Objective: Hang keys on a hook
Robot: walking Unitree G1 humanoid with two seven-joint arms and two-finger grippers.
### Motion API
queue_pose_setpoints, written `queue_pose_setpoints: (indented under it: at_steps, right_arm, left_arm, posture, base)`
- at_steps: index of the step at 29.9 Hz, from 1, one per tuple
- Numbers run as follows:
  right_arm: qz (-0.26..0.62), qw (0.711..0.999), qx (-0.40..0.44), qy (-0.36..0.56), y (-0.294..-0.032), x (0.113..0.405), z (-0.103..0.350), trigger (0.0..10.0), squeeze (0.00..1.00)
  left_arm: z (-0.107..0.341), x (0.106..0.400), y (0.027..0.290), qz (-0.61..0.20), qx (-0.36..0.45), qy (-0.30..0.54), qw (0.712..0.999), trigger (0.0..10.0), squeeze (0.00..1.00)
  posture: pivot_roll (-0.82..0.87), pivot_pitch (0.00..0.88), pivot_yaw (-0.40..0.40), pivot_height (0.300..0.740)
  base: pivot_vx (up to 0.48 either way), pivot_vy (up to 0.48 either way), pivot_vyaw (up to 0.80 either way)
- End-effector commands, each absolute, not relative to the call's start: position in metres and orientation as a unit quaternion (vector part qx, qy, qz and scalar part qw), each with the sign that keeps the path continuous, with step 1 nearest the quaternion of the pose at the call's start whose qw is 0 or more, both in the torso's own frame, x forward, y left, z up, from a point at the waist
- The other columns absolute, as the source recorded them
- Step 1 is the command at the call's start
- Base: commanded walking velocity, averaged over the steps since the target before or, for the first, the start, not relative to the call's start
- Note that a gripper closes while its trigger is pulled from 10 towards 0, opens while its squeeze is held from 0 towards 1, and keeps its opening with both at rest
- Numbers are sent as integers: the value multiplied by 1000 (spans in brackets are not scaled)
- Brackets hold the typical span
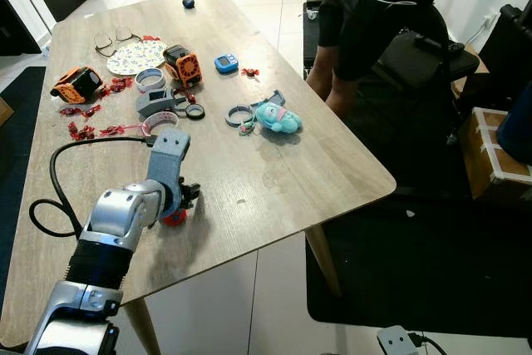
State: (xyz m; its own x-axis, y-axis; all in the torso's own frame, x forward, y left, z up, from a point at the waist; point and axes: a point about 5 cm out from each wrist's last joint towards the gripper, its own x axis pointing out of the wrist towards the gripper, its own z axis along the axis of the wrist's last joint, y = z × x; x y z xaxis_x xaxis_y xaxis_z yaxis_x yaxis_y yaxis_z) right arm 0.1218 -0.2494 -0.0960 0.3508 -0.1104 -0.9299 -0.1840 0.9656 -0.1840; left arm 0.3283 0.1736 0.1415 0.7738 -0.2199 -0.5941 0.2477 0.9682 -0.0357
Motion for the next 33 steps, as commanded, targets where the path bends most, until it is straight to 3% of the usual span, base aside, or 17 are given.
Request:
queue_pose_setpoints:
  at_steps: [1,10,26,27,28,29,33]
  right_arm:
    - [23,808,-122,576,-247,117,-98,10000,0]
    - [25,808,-125,576,-247,119,-98,10000,0]
    - [28,804,-125,581,-242,110,-101,10000,0]
    - [29,804,-124,581,-241,109,-102,10000,0]
    - [29,804,-124,581,-241,109,-102,10000,0]
    - [29,803,-124,582,-241,109,-102,10000,0]
    - [29,803,-124,582,-241,109,-102,10000,0]
  left_arm:
    - [138,328,175,-118,12,324,939,10000,0]
    - [156,339,170,-107,-18,261,959,10000,0]
    - [146,343,186,-55,29,270,961,10000,0]
    - [144,344,189,-51,33,272,961,10000,227]
    - [144,345,189,-50,33,272,960,10000,227]
    - [144,345,190,-50,32,273,960,10000,1000]
    - [145,345,190,-57,36,280,957,10000,969]
  posture:
    - [-121,121,126,740]
    - [-124,116,126,740]
    - [-128,114,135,740]
    - [-130,116,137,740]
    - [-130,116,137,740]
    - [-130,116,137,740]
    - [-129,120,137,740]
  base:
    - [0,0,0]
    - [0,0,0]
    - [0,0,0]
    - [0,0,0]
    - [0,0,0]
    - [0,0,0]
    - [0,0,0]
